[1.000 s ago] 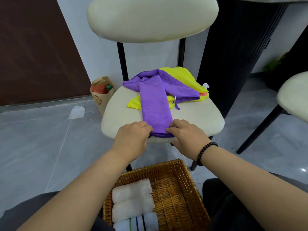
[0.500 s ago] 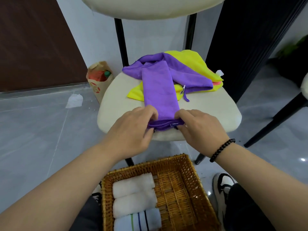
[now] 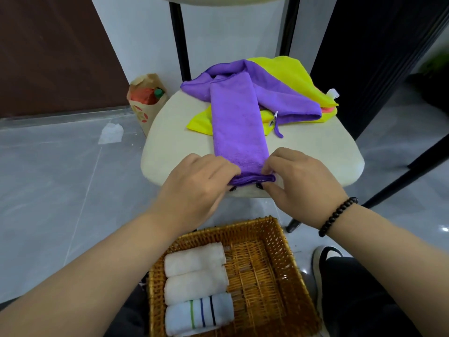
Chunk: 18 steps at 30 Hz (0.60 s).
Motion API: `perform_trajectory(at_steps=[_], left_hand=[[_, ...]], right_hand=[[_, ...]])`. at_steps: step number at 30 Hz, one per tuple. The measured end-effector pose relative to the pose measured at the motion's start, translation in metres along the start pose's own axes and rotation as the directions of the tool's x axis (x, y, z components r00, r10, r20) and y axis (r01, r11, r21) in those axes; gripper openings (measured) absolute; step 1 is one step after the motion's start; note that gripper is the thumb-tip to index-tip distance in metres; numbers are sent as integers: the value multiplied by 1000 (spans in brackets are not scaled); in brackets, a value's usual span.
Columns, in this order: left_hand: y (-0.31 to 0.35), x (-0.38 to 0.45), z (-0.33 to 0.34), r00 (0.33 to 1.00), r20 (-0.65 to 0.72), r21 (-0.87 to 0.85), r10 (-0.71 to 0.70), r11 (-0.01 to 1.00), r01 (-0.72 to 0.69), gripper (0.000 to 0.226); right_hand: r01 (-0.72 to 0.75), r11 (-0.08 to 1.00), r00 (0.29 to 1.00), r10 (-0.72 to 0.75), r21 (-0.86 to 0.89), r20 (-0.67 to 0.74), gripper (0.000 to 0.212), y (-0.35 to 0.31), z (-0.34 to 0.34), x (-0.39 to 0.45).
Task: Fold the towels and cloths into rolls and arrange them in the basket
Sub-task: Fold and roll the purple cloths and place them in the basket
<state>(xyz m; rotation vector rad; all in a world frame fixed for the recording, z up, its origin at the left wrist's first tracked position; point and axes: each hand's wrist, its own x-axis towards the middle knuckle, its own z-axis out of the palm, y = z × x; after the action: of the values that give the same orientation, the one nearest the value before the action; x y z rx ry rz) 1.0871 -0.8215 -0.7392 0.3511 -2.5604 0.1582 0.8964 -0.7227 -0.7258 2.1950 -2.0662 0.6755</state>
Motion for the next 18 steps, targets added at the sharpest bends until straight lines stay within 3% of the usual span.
perform_trajectory(at_steps=[3, 6, 9, 14, 18], left_hand=[[-2, -5, 6, 999, 40, 29, -14, 1000, 13, 35], [-2, -5, 6, 999, 51, 18, -7, 1000, 6, 16], [-3, -5, 5, 998, 21, -23, -67, 997, 67, 14], [-8, -3, 10, 959, 64, -195, -275, 939, 283, 30], [-2, 3, 12, 858, 120, -289, -500, 809, 512, 28]], right_hand=[[-14, 999, 1000, 14, 29, -1, 13, 2, 0, -2], [15, 999, 1000, -15, 30, 5, 11, 4, 0, -4], [32, 998, 999, -34, 58, 31, 8, 7, -3, -3], [27, 993, 996, -36, 111, 78, 13, 13, -9, 1], [-11, 985, 997, -1, 171, 71, 15, 13, -5, 3]])
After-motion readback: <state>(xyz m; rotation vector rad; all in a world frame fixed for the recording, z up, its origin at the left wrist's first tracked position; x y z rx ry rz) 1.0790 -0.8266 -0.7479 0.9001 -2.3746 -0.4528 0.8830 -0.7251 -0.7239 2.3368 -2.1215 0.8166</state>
